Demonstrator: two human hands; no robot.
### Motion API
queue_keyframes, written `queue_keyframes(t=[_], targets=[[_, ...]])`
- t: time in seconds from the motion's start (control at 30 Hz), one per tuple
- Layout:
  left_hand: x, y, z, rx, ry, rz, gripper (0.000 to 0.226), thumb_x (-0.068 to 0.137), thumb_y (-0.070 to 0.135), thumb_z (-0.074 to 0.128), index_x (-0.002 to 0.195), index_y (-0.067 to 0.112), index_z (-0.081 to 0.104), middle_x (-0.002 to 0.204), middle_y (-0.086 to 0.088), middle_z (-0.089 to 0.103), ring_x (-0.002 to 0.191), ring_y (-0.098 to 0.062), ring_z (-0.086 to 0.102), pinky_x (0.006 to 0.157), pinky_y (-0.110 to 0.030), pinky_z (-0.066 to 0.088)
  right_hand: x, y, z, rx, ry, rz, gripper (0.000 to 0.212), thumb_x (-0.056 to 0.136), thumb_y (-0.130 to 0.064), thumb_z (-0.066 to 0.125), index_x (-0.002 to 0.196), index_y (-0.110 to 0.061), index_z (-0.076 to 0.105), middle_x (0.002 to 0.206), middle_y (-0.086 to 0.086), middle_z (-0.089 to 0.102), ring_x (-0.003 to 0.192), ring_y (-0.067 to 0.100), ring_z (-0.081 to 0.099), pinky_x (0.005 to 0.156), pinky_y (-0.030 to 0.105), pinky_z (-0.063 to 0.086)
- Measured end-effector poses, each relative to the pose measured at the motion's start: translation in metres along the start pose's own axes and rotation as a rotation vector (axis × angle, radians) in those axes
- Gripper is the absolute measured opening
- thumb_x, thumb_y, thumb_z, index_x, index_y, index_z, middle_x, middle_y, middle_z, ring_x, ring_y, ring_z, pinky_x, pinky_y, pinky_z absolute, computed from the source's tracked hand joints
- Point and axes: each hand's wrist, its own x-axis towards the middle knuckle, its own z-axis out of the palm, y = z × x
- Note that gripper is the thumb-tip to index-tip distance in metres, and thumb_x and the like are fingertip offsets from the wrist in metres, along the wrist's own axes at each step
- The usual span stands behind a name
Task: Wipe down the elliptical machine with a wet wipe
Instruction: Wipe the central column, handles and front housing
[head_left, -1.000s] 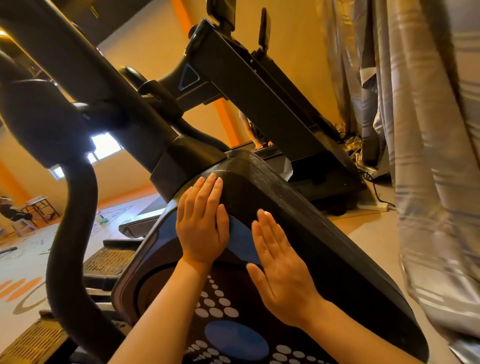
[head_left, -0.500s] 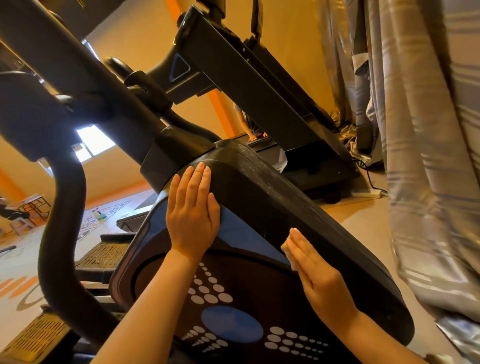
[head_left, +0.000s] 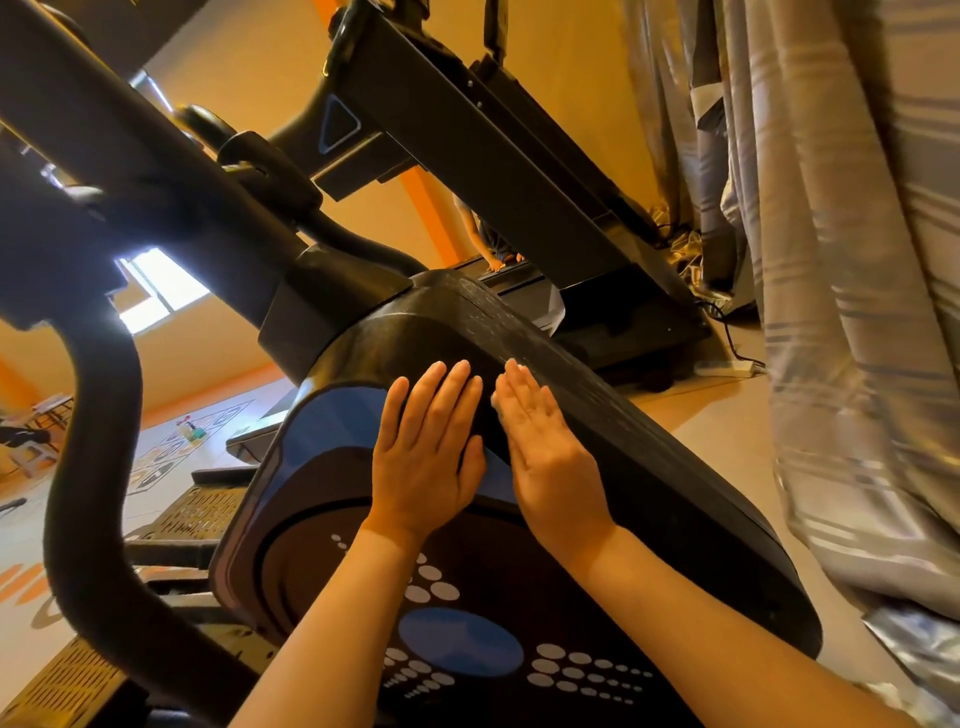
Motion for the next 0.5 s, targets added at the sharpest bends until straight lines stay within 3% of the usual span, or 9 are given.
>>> queue_keyframes(t=[0.1, 0.27, 0.4, 0.5], targets=[[0.0, 0.002, 0.003, 0.004, 0.012, -0.027, 0.047, 0.105, 0.033, 0.023, 0.141, 0.009, 0.043, 0.148, -0.01, 0.039, 0.139, -0.029, 0.035, 0.124, -0.04, 0.006, -0.039, 0.019, -0.009, -0.012, -0.01, 0.06, 0.048, 0.098, -0.005, 0.044, 0.146, -0.004, 0.036, 0.156, 0.012, 0.03, 0.147, 0.018, 0.024, 0.12, 0.034, 0.023], [-0.001, 0.003, 0.001, 0.002, 0.002, -0.042, 0.048, 0.105, 0.033, 0.021, 0.141, 0.009, 0.042, 0.148, -0.008, 0.038, 0.139, -0.029, 0.034, 0.124, -0.04, 0.004, -0.092, 0.036, -0.019, -0.02, -0.022, 0.226, 0.05, 0.1, -0.02, 0.037, 0.147, -0.005, 0.03, 0.159, 0.009, 0.023, 0.148, 0.014, 0.017, 0.116, 0.04, 0.024], [-0.001, 0.007, -0.001, -0.02, -0.024, -0.066, 0.049, 0.104, 0.033, 0.021, 0.142, 0.009, 0.041, 0.149, -0.009, 0.036, 0.14, -0.03, 0.032, 0.124, -0.04, 0.003, -0.066, 0.023, -0.012, 0.065, 0.015, 0.266, 0.05, 0.101, -0.023, 0.036, 0.147, -0.008, 0.028, 0.158, 0.007, 0.023, 0.149, 0.01, 0.014, 0.114, 0.045, 0.032], [-0.001, 0.009, -0.003, -0.014, -0.044, -0.072, 0.049, 0.104, 0.032, 0.021, 0.142, 0.009, 0.041, 0.15, -0.009, 0.036, 0.141, -0.03, 0.031, 0.124, -0.041, 0.003, -0.037, 0.005, -0.003, 0.035, -0.003, 0.198, 0.05, 0.103, -0.025, 0.033, 0.148, -0.005, 0.025, 0.158, 0.01, 0.021, 0.149, 0.015, 0.012, 0.117, 0.044, 0.028]])
